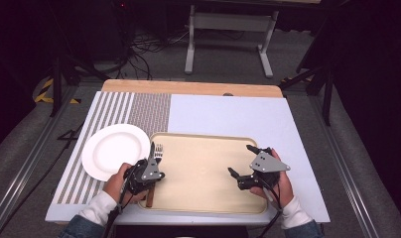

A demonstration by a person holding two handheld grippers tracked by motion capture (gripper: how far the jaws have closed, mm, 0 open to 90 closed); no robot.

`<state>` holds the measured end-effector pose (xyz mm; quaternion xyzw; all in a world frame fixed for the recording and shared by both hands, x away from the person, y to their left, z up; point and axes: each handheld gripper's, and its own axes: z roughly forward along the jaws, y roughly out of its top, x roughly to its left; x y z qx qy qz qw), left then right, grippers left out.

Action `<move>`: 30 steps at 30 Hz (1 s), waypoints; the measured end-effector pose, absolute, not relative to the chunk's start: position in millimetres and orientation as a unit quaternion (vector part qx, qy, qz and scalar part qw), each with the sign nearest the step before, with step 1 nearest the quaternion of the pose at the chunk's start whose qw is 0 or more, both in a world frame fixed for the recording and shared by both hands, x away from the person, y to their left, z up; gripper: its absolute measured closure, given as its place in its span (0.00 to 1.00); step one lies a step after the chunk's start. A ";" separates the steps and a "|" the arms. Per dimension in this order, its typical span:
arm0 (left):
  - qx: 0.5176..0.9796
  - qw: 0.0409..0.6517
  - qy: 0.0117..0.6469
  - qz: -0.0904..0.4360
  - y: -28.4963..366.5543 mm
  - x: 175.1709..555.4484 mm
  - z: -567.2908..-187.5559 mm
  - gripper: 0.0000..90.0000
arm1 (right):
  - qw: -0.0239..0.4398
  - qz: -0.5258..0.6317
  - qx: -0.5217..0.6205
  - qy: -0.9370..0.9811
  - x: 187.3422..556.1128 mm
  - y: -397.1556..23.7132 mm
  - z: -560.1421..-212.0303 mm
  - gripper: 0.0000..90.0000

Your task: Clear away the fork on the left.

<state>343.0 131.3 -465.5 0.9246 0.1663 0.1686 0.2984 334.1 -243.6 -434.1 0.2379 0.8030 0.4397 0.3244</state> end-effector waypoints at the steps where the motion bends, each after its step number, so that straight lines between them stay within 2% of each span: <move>1: 0.924 0.298 0.170 0.165 132.5 341.9 -465.8 0.98 | 0.324 0.440 0.238 0.803 334.0 -243.4 -434.1 0.08; 14: 0.922 0.307 0.169 0.164 137.2 336.8 -465.8 0.94 | 0.324 0.439 0.235 0.804 333.4 -242.5 -434.1 0.08; 30: 0.907 0.344 0.163 0.180 138.7 334.2 -456.6 0.93 | 0.331 0.443 0.234 0.800 332.4 -242.9 -432.3 0.09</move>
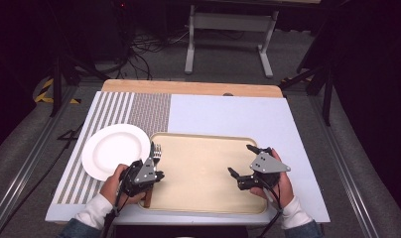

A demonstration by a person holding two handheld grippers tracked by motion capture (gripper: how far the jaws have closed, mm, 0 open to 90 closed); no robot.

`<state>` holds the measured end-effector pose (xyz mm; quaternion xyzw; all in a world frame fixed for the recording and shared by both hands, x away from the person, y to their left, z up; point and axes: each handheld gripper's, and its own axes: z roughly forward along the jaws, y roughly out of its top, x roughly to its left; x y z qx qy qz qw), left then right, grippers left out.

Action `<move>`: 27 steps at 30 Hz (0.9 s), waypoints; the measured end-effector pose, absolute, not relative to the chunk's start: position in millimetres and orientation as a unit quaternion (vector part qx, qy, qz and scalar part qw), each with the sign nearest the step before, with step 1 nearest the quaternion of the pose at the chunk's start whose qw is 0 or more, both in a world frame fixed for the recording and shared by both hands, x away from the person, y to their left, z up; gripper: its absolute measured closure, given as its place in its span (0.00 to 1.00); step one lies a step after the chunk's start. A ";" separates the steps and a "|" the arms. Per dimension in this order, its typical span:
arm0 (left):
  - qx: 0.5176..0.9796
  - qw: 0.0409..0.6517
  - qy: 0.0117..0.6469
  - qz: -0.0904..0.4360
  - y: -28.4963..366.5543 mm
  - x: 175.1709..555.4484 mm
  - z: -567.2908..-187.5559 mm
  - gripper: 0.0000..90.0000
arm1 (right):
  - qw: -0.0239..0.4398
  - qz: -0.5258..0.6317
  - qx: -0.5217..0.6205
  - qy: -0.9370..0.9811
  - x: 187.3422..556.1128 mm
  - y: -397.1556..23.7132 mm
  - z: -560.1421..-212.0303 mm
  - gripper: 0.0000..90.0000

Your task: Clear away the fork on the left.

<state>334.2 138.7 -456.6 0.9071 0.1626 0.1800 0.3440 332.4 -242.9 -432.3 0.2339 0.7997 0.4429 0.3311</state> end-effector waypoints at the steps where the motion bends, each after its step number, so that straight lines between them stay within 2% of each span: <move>1: 0.906 0.346 0.159 0.185 139.1 334.2 -455.1 0.93 | 0.331 0.443 0.234 0.800 332.4 -242.9 -432.3 0.09; 27: 0.879 0.397 0.142 0.223 147.2 326.0 -434.7 0.88 | 0.330 0.444 0.233 0.800 331.8 -241.8 -432.1 0.09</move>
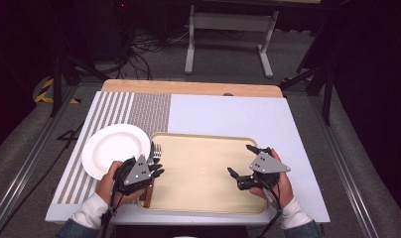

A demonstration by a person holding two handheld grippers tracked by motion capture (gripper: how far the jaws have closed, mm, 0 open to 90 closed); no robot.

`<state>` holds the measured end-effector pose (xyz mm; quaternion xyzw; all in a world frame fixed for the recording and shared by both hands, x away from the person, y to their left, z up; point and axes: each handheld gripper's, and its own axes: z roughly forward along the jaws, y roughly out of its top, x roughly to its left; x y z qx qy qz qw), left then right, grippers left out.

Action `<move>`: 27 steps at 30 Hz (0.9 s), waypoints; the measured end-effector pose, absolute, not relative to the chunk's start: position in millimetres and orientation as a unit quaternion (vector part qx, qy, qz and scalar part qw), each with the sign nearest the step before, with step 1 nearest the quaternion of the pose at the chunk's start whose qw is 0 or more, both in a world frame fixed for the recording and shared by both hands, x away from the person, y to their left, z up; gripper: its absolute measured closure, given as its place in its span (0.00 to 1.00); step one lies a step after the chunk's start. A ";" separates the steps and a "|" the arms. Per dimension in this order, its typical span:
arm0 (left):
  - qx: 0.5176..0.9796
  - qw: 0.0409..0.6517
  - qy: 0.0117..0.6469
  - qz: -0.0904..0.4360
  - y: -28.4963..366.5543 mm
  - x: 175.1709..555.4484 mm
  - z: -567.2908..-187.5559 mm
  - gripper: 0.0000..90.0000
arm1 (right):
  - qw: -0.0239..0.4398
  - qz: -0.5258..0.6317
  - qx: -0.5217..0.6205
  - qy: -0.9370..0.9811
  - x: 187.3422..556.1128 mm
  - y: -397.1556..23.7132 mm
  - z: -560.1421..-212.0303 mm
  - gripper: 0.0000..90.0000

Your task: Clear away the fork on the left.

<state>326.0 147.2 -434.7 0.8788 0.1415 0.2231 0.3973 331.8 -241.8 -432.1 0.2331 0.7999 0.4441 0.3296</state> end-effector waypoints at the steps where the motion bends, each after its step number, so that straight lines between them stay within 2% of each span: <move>1: 0.877 0.400 0.143 0.225 147.3 325.5 -434.5 0.87 | 0.330 0.444 0.233 0.800 331.8 -241.9 -432.1 0.09; 11: 0.867 0.413 0.135 0.243 150.2 321.6 -428.3 0.77 | 0.329 0.444 0.233 0.800 331.7 -241.8 -432.1 0.09; 18: 0.855 0.425 0.138 0.264 153.8 319.0 -422.8 0.61 | 0.329 0.444 0.233 0.800 331.7 -241.6 -432.2 0.09; 27: 0.844 0.433 0.146 0.281 158.5 315.9 -417.9 0.33 | 0.330 0.445 0.231 0.800 331.6 -241.3 -431.9 0.09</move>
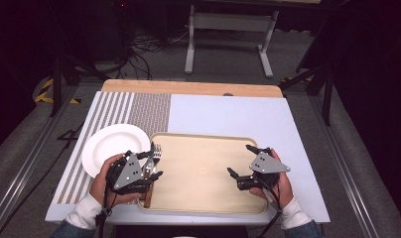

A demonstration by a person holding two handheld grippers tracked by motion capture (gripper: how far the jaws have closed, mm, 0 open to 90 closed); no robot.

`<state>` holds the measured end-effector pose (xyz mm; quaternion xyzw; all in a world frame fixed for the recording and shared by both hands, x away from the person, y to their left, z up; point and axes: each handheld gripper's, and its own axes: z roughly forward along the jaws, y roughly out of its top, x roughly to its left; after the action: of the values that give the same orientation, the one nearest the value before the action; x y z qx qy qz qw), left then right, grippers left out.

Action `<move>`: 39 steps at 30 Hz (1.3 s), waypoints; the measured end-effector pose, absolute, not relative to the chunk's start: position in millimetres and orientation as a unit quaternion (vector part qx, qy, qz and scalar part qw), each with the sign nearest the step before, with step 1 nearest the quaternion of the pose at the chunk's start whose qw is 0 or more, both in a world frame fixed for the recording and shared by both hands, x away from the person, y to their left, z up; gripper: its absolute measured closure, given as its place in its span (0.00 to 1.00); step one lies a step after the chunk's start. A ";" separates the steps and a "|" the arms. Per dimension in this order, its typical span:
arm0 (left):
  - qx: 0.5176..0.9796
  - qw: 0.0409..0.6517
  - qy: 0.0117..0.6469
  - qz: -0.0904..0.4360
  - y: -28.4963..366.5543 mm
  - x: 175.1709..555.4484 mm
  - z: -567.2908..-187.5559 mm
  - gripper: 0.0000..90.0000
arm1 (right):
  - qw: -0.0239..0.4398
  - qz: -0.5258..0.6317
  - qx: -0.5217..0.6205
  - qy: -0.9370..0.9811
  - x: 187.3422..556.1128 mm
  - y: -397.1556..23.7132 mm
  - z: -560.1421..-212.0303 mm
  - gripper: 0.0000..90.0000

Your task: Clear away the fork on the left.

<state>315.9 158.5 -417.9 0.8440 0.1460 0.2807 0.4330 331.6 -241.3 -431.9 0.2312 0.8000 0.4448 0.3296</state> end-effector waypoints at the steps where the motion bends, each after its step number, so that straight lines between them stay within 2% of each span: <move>1: 0.842 0.435 0.145 0.282 159.3 315.4 -417.1 0.31 | 0.330 0.445 0.231 0.800 331.7 -241.3 -431.9 0.09; 8: 0.833 0.451 0.143 0.285 164.5 312.4 -413.3 0.21 | 0.331 0.446 0.231 0.799 331.1 -241.5 -431.4 0.09; 15: 0.830 0.456 0.145 0.288 172.5 310.2 -409.9 0.15 | 0.333 0.447 0.231 0.797 330.4 -241.2 -430.7 0.09; 39: 0.814 0.457 0.162 0.320 220.4 300.4 -411.5 0.11 | 0.344 0.457 0.241 0.784 327.1 -243.4 -428.6 0.08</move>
<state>300.4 220.4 -411.5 0.8138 0.1623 0.3201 0.4570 327.1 -243.4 -428.6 0.2413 0.7838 0.4569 0.3444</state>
